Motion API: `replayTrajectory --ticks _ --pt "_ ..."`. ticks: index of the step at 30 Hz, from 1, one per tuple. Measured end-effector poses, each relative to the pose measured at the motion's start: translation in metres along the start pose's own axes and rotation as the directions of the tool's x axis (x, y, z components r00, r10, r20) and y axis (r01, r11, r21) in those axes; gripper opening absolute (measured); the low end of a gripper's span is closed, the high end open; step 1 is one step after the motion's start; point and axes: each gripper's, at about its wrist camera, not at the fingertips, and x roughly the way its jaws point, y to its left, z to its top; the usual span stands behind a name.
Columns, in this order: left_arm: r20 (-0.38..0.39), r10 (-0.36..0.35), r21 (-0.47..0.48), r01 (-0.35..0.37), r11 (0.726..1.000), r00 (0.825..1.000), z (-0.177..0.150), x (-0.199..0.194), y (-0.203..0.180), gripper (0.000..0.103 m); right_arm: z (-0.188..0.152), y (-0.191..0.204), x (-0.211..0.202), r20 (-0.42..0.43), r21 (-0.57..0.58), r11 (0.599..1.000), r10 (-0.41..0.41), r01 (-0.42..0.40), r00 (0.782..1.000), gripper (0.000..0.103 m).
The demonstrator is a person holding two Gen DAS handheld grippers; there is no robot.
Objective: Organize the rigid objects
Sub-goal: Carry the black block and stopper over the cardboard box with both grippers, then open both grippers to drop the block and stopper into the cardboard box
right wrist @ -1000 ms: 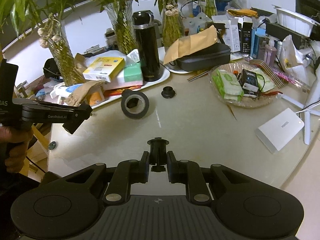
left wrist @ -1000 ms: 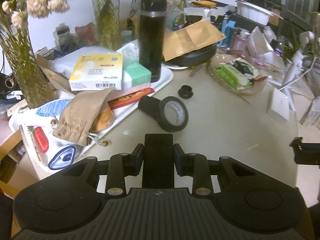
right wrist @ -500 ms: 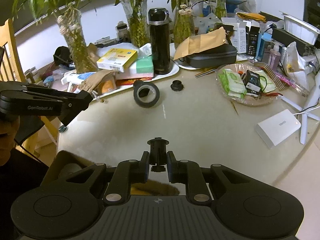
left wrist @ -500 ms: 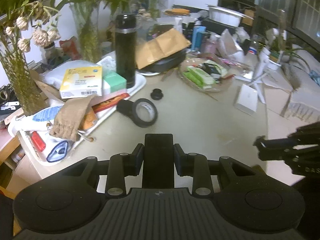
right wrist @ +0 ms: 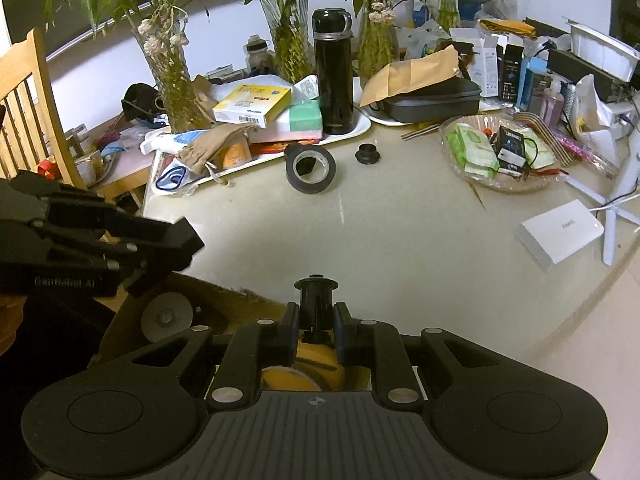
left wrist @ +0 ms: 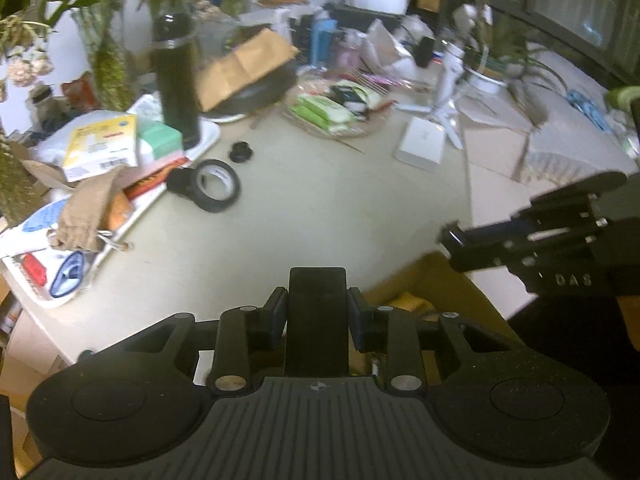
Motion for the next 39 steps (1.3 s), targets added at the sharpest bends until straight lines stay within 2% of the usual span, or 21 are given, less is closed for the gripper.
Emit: replayTrajectory --ticks 6,10,26,39 --pt "-0.065 -0.059 0.073 0.063 0.995 0.996 -0.006 0.013 -0.014 0.033 -0.008 0.0 -0.007 -0.004 0.005 1.0 -0.001 0.001 1.0 0.02" --pt "-0.055 -0.059 0.066 0.063 0.996 0.997 -0.011 0.011 -0.015 0.053 -0.014 0.0 -0.012 -0.007 0.009 1.0 -0.001 0.001 1.0 0.02" --pt "0.021 0.023 0.005 -0.023 1.0 1.0 -0.041 -0.035 -0.007 0.054 -0.04 0.009 -0.022 -0.036 0.033 0.999 0.027 -0.026 0.999 0.02" --pt "0.044 0.053 -0.051 -0.051 0.997 0.998 -0.054 -0.047 -0.003 0.054 -0.034 0.029 -0.024 -0.047 -0.021 0.998 0.054 -0.055 0.997 0.021"
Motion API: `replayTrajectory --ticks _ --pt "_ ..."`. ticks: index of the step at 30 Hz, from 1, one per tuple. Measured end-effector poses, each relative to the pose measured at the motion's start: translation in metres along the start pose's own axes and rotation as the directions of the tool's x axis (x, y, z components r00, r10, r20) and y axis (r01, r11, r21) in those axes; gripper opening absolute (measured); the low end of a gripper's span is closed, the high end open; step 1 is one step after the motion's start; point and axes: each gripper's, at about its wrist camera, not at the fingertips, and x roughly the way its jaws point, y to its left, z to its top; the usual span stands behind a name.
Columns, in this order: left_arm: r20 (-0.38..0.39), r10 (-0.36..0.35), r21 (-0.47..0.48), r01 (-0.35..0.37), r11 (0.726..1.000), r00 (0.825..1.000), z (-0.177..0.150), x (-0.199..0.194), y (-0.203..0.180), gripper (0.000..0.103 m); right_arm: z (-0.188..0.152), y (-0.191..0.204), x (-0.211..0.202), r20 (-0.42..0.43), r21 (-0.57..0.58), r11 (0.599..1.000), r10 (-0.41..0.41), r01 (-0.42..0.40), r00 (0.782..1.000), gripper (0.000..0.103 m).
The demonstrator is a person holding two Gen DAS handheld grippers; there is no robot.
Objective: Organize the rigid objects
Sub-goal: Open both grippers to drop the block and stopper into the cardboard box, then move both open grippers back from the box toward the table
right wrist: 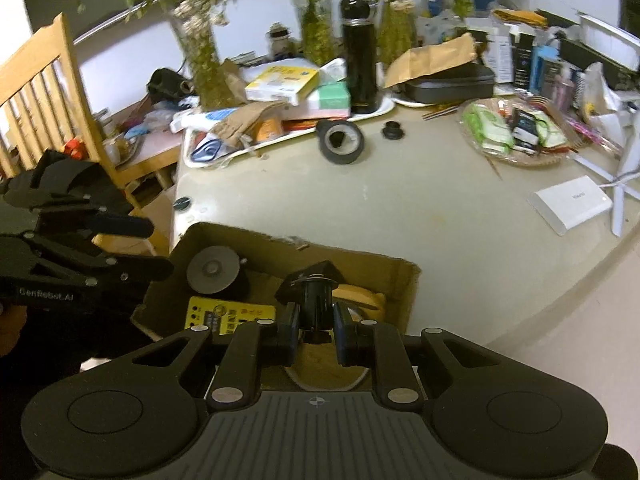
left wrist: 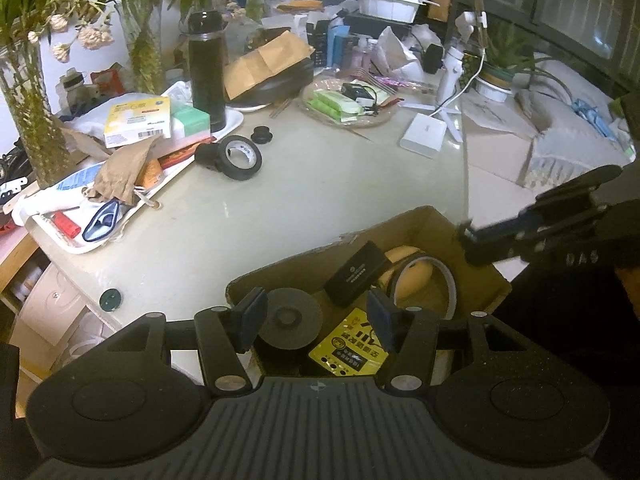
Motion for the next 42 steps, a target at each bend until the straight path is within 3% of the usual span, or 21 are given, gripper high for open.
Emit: replayTrajectory --ticks 1,4,6,9,12,29,31,32,34,42 --pt "0.004 0.005 -0.002 -0.005 1.0 1.0 -0.001 -0.001 0.0 0.054 0.0 0.002 0.004 -0.018 -0.018 1.0 -0.001 0.001 1.0 0.022" --pt "0.009 0.015 -0.009 -0.015 1.0 1.0 -0.001 -0.004 0.002 0.054 -0.001 0.007 0.011 -0.026 -0.077 0.995 -0.06 0.058 0.998 0.062" --pt "0.01 0.018 -0.012 -0.018 1.0 1.0 -0.001 -0.005 0.003 0.054 0.0 0.007 0.011 -0.022 -0.081 0.995 -0.062 0.06 0.998 0.069" --pt "0.01 0.027 -0.016 -0.026 1.0 1.0 -0.002 -0.005 0.005 0.054 0.001 0.005 0.012 -0.017 -0.066 0.996 -0.063 0.062 0.998 0.09" --pt "0.008 0.041 -0.024 -0.041 0.999 0.999 -0.002 -0.005 0.006 0.054 0.002 0.004 0.011 0.004 -0.067 0.995 -0.071 0.071 0.997 0.099" --pt "-0.007 0.057 -0.04 -0.058 0.998 0.998 0.006 0.003 0.012 0.056 0.005 -0.003 0.008 0.084 -0.064 0.992 -0.106 0.112 0.991 0.103" --pt "-0.006 0.071 -0.04 -0.071 0.997 0.997 0.007 0.005 0.013 0.06 0.006 -0.007 0.008 0.096 -0.052 0.991 -0.118 0.123 0.988 0.103" --pt "-0.005 0.077 -0.036 -0.077 0.996 0.997 0.008 0.006 0.013 0.068 0.007 -0.009 0.008 0.098 -0.047 0.991 -0.123 0.128 0.988 0.103" --pt "0.018 0.092 -0.026 -0.091 0.995 0.996 0.009 0.005 0.013 0.074 0.009 -0.013 0.009 0.101 -0.038 0.99 -0.131 0.136 0.986 0.103" --pt "0.065 0.133 0.014 -0.135 0.991 0.989 0.017 0.007 0.016 0.075 0.019 -0.026 0.013 0.093 -0.04 0.985 -0.161 0.165 0.983 0.103"
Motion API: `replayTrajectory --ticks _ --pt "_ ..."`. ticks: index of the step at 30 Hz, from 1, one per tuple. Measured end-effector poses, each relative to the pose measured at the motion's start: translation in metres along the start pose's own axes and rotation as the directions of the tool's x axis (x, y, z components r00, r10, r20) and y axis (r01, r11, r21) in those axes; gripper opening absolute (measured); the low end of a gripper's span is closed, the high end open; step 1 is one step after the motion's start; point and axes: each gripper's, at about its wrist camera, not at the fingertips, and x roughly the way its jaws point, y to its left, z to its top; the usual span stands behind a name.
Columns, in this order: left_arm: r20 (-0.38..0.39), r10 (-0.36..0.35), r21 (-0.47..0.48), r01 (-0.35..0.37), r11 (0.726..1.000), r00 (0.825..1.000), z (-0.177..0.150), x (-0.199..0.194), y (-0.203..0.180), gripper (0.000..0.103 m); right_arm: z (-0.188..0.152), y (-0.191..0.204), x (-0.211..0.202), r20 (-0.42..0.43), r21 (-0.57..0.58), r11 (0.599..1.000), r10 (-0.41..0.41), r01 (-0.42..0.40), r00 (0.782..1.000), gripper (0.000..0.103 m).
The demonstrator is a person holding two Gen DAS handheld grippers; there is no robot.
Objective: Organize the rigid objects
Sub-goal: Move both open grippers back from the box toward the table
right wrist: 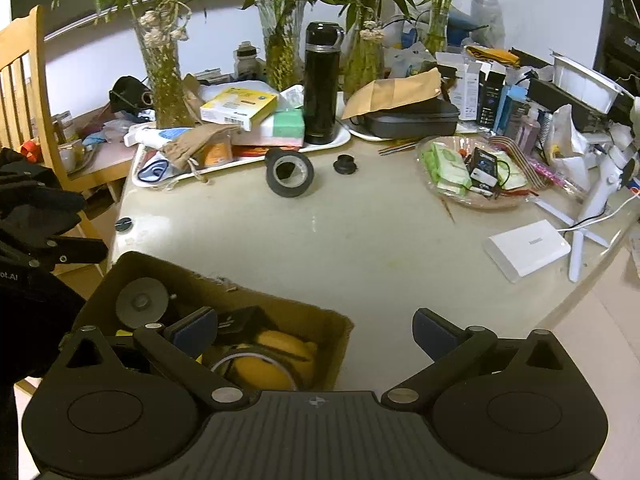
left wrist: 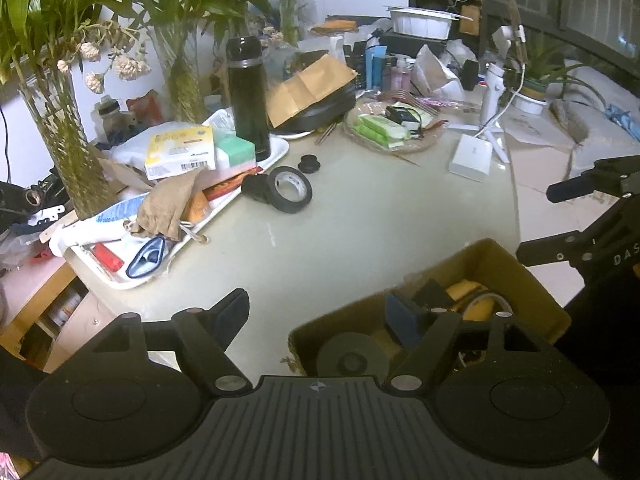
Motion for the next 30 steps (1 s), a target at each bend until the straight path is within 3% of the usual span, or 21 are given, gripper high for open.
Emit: replayTrajectory --ticks 12,21,30 --pt "-0.003 -0.053 0.002 0.053 0.999 0.999 0.01 0.016 0.008 0.074 0.01 -0.027 0.025 -0.058 0.089 0.996 -0.006 0.011 0.998 0.103" --pt "0.021 -0.033 0.061 0.031 0.998 0.999 0.02 0.035 0.008 0.074 0.024 -0.037 0.049 -0.075 0.078 0.995 -0.057 0.063 0.996 0.103" --pt "0.046 -0.013 0.108 0.008 0.994 0.999 0.039 0.063 0.011 0.074 0.049 -0.046 0.068 -0.077 0.051 0.998 -0.044 0.048 0.996 0.103"
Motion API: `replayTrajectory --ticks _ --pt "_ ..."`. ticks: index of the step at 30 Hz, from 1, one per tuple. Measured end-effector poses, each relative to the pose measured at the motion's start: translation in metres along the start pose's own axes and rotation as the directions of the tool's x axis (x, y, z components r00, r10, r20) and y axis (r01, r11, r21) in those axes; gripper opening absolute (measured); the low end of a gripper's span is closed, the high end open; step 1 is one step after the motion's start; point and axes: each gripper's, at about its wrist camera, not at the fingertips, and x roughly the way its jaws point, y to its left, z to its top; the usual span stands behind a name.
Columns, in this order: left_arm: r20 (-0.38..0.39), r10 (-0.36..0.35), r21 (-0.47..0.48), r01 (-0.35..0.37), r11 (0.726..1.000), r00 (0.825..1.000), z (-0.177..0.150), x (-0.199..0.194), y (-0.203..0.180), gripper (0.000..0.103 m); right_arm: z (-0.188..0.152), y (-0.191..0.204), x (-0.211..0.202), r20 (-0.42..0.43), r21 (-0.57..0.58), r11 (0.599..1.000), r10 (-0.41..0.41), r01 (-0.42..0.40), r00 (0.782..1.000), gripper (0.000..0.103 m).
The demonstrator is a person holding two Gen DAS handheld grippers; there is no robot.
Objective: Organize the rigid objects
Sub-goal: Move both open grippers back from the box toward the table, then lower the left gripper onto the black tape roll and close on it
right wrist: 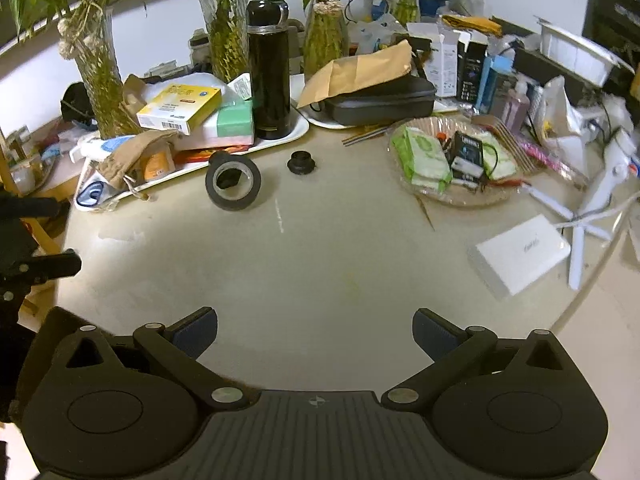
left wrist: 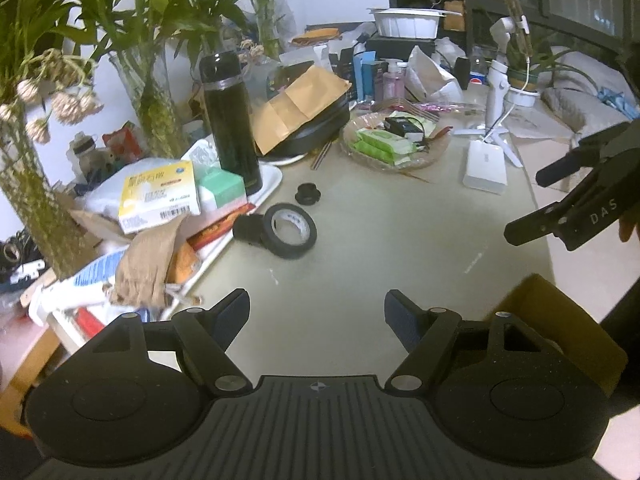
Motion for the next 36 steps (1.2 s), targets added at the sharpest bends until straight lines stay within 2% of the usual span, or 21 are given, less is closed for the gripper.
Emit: replayTrajectory --ticks 4,7,12,16,18,22,27,29,36 --pt "0.023 -0.002 0.025 0.002 1.0 1.0 0.01 0.01 0.002 0.074 0.012 0.0 0.005 -0.002 -0.033 0.999 -0.036 0.036 0.999 0.103" --pt "0.034 0.006 0.053 -0.008 0.999 0.999 0.017 0.017 0.001 0.075 0.02 -0.008 0.008 -0.011 -0.004 1.0 0.015 -0.015 1.0 0.103" --pt "0.034 0.061 0.106 -0.065 0.992 0.998 0.022 0.037 -0.003 0.075 0.029 -0.021 0.014 -0.02 0.066 0.996 0.067 -0.066 0.998 0.103" --pt "0.025 0.071 0.115 -0.074 0.991 0.997 0.021 0.055 -0.001 0.075 0.028 -0.03 0.02 -0.01 0.117 0.987 0.115 -0.113 0.993 0.103" --pt "0.026 0.075 0.136 -0.078 0.988 0.997 0.02 0.063 -0.001 0.079 0.026 -0.031 0.025 -0.01 0.122 0.984 0.131 -0.129 0.991 0.103" --pt "0.039 0.095 0.205 -0.101 0.974 0.995 0.017 0.081 -0.003 0.079 0.022 -0.03 0.038 -0.012 0.108 0.986 0.13 -0.128 0.991 0.103" --pt "0.04 0.099 0.238 -0.105 0.966 0.994 0.018 0.104 -0.002 0.082 0.021 -0.029 0.054 -0.011 0.086 0.992 0.097 -0.096 0.995 0.103" --pt "0.048 0.105 0.264 -0.114 0.958 0.993 0.017 0.114 -0.003 0.085 0.021 -0.03 0.059 -0.003 0.079 0.993 0.088 -0.088 0.996 0.103" --pt "0.057 0.134 0.358 -0.146 0.922 0.989 0.016 0.145 -0.006 0.086 0.023 -0.035 0.072 0.027 0.074 0.995 0.07 -0.071 0.997 0.103"
